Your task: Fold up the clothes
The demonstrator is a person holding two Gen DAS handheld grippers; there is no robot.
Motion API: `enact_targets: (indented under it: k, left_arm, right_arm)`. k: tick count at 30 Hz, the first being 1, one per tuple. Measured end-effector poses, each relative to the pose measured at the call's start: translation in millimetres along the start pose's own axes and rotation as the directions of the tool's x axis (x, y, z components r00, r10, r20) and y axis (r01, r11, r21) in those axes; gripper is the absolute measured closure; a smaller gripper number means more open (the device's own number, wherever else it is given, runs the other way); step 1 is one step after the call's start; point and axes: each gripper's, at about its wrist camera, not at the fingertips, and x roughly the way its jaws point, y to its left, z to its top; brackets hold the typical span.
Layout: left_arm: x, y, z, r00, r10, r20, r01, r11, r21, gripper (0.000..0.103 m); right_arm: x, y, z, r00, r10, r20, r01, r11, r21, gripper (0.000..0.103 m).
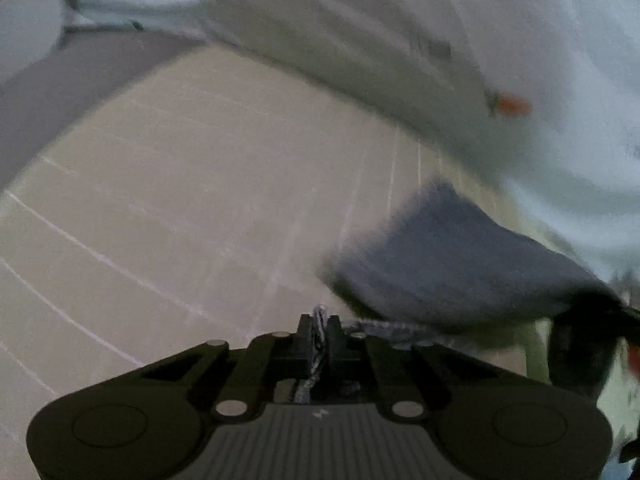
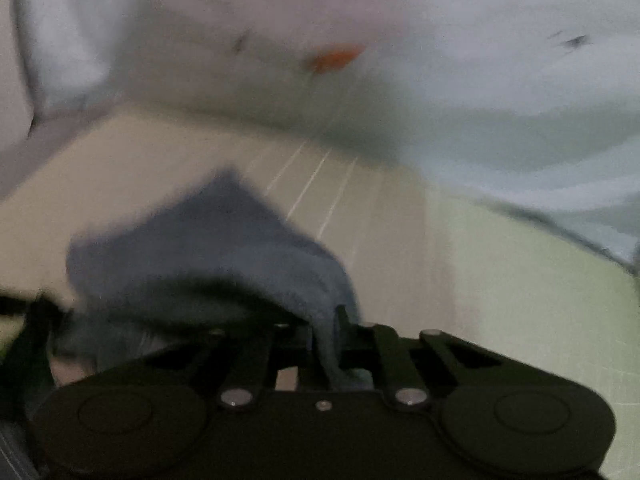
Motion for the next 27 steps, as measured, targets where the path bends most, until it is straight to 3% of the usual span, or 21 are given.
enact_targets:
  k: [3,5,7,9,11,14,16,17,18,20,22,24,26,27]
  left_arm:
    - [-42,15,15,0.99,0.049,0.131,-0.042,0.997,-0.058,0.096]
    - [-66,24,22,0.976,0.084,0.2,-0.066,0.993,-0.094,0.096]
    - [-78,30,22,0.96,0.139,0.244,-0.117,0.988,-0.104,0.096]
    - [-79,36,20,0.951,0.181,0.252,-0.156,0.981,-0.116,0.096]
    - [-74,43,15,0.963,0.174,0.206,-0.146,0.979,-0.144,0.095]
    - [-78,49,5,0.968,0.17,0.185,-0.143,0.978,-0.152,0.092]
    - [-83,54,-2,0.971,0.173,0.164,-0.149,0.978,-0.146,0.083]
    - [-84,59,-7,0.975,0.167,0.148,-0.144,0.978,-0.154,0.082]
    - [-85,63,-10,0.978,0.162,0.131,-0.139,0.976,-0.169,0.081]
    - [-87,70,-16,0.981,0.163,0.104,-0.142,0.972,-0.185,0.079]
    - [-88,72,-23,0.981,0.176,0.085,-0.159,0.972,-0.173,0.071]
    - [-87,69,-26,0.982,0.177,0.067,-0.167,0.976,-0.14,0.064]
    - [-82,63,-24,0.984,0.171,0.049,-0.165,0.981,-0.107,0.056]
    - [-79,59,-23,0.986,0.163,0.042,-0.158,0.983,-0.093,0.049]
  right_arm:
    - [-43,-36,22,0.981,-0.087,0.173,0.064,0.989,0.13,0.094]
    - [-79,-66,33,0.939,-0.166,0.302,0.095,0.967,0.237,0.094]
    - [-110,-96,37,0.879,-0.261,0.398,0.12,0.931,0.345,0.095]
    - [-127,-120,34,0.829,-0.352,0.434,0.147,0.887,0.438,0.094]
    - [-126,-143,23,0.805,-0.453,0.383,0.238,0.837,0.492,0.093]
    - [-97,-167,-8,0.797,-0.588,0.137,0.456,0.735,0.503,0.087]
    - [-73,-181,-39,0.8,-0.594,-0.084,0.553,0.677,0.486,0.069]
    - [-62,-189,-56,0.788,-0.584,-0.197,0.598,0.649,0.469,0.067]
    - [-54,-193,-74,0.789,-0.548,-0.277,0.607,0.629,0.485,0.068]
    - [-51,-194,-103,0.817,-0.473,-0.33,0.573,0.6,0.559,0.066]
    - [-52,-187,-122,0.847,-0.414,-0.334,0.529,0.601,0.599,0.057]
    - [-54,-179,-126,0.858,-0.403,-0.317,0.512,0.633,0.58,0.052]
    - [-55,-171,-121,0.875,-0.396,-0.28,0.484,0.684,0.545,0.038]
    - [-54,-167,-118,0.883,-0.392,-0.258,0.469,0.708,0.528,0.026]
